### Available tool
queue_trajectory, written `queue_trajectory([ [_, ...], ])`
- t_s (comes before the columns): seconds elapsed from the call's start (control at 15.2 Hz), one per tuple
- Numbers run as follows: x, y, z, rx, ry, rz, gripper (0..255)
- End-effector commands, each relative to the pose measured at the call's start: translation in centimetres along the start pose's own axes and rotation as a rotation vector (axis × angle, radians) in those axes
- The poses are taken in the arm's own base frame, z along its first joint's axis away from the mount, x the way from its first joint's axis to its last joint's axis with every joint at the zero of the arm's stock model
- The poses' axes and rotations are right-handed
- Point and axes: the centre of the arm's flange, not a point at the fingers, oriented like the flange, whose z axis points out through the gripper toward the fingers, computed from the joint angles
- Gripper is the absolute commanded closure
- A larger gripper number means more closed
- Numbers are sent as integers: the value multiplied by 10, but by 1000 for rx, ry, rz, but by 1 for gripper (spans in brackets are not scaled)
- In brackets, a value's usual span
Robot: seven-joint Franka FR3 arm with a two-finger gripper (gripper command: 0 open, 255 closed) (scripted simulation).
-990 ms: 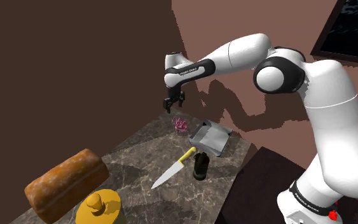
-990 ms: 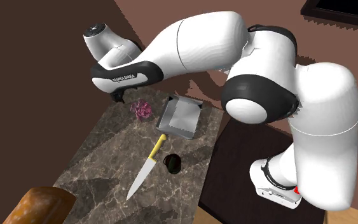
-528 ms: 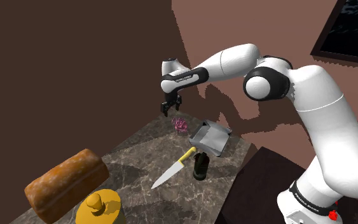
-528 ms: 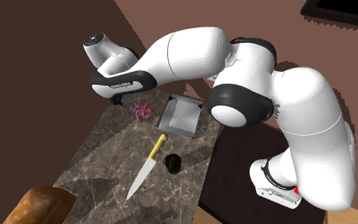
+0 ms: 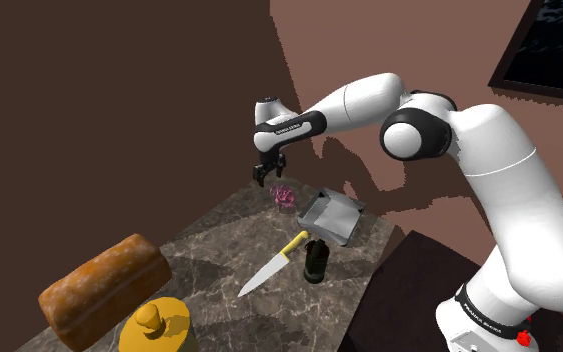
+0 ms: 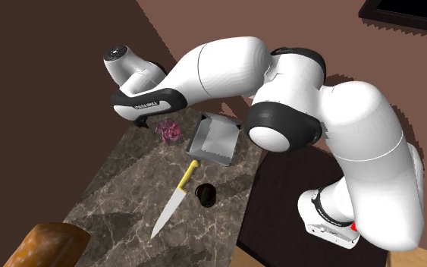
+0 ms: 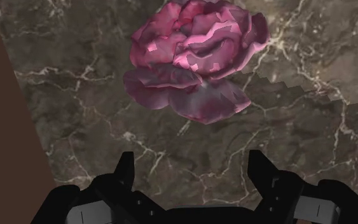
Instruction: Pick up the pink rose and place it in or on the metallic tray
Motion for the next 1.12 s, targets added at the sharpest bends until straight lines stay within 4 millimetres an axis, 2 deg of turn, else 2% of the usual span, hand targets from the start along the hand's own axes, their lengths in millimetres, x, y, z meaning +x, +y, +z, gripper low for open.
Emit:
queue_trajectory([
  [0.0, 0, 0, 0, 0, 0, 0, 0],
  [0.07, 0, 0, 0, 0, 0, 0, 0],
  [0.13, 0, 0, 0, 0, 0, 0, 255],
  [0.73, 0, 0, 0, 0, 0, 0, 255],
  [0.79, 0, 0, 0, 0, 0, 0, 0],
  [1.06, -36, -31, -15, -137, -61, 317, 0],
])
